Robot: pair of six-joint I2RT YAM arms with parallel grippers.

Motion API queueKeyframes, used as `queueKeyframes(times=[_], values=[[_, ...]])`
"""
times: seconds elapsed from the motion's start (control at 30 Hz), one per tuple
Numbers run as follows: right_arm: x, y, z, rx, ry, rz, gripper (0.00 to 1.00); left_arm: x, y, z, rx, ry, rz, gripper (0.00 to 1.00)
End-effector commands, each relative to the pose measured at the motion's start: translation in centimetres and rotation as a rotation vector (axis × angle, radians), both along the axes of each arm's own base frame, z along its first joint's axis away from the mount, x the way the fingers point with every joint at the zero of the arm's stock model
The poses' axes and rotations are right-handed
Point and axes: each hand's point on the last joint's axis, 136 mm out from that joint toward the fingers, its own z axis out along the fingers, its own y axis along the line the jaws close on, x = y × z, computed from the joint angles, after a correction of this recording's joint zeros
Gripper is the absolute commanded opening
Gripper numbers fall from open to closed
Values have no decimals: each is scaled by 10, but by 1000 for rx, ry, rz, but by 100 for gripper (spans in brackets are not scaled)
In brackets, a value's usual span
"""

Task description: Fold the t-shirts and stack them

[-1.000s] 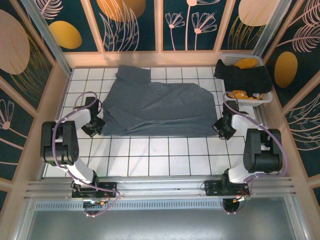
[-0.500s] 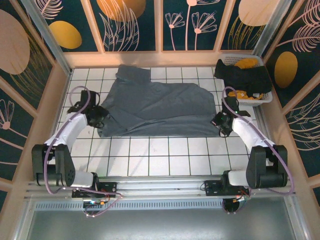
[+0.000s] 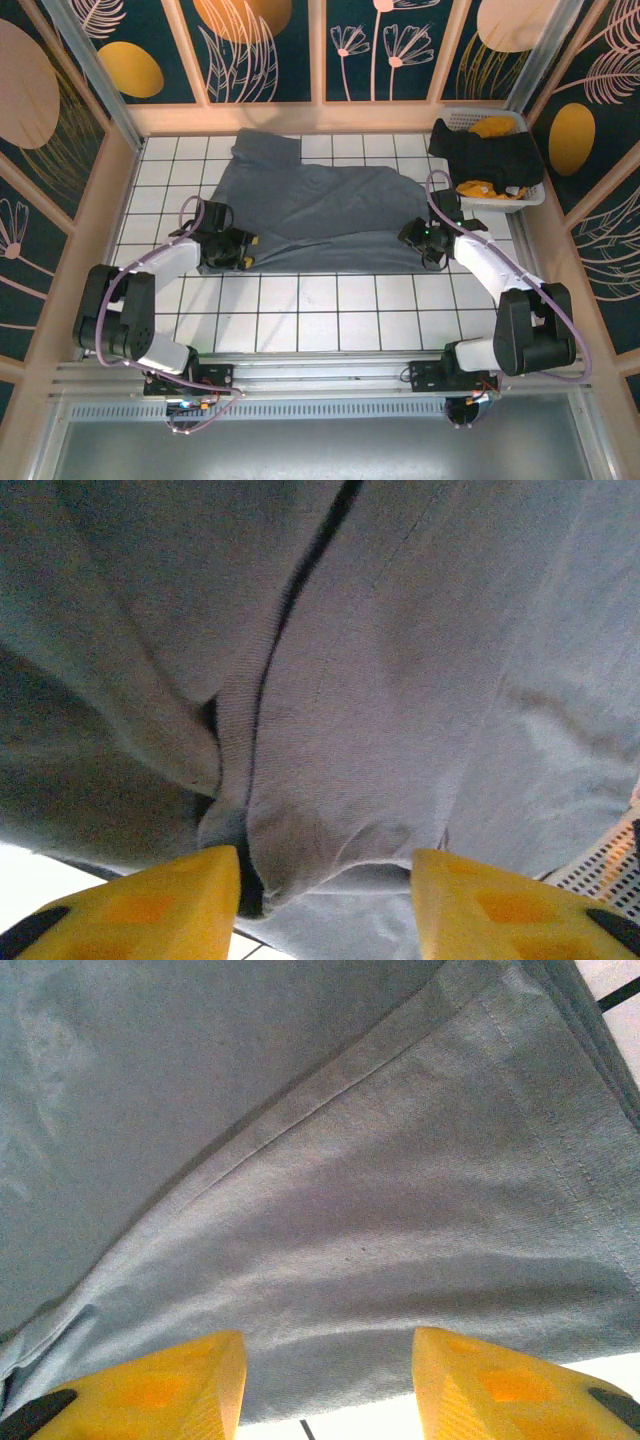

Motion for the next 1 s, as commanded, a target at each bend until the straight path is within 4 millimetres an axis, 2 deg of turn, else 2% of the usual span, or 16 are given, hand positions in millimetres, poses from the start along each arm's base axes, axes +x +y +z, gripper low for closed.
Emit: queueKeyframes(times=[0.0,0.27,0.37,0.57,0.6,0.67,0.77,0.97], values=[[5,4,6,11,-14,5,48,5,-8,1,-29,23,-1,43],[3,-1,3,-6,3,-17,47,5,-5,1,19,38,-33,20],[3,-3,2,-13,6,-25,47,6,-5,2,17,32,-38,1],[4,-6,5,-25,6,-35,45,28,-6,13,81,-3,-112,0],[5,-7,6,-26,4,-36,45,41,-8,23,94,-31,-139,0],[6,-8,7,-30,5,-39,45,56,-9,29,132,-48,-185,0],[6,-9,8,-33,8,-37,45,77,-5,27,224,-50,-268,0],[7,-10,7,-24,14,-40,45,106,-17,16,260,-56,-436,0]])
